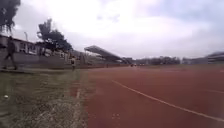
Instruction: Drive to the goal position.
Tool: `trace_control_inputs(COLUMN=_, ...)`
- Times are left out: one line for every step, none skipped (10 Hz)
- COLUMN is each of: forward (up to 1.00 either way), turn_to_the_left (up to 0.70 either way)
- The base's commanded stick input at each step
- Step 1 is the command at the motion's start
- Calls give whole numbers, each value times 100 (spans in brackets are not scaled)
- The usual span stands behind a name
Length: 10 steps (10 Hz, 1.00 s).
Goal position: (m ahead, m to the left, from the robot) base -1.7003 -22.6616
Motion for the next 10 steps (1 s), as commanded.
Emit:
trace_control_inputs(forward=0, turn_to_the_left=0)
trace_control_inputs(forward=0, turn_to_the_left=0)
trace_control_inputs(forward=0, turn_to_the_left=0)
trace_control_inputs(forward=0, turn_to_the_left=0)
trace_control_inputs(forward=56, turn_to_the_left=0)
trace_control_inputs(forward=70, turn_to_the_left=0)
trace_control_inputs(forward=70, turn_to_the_left=0)
trace_control_inputs(forward=70, turn_to_the_left=13)
trace_control_inputs(forward=70, turn_to_the_left=30)
trace_control_inputs(forward=70, turn_to_the_left=34)
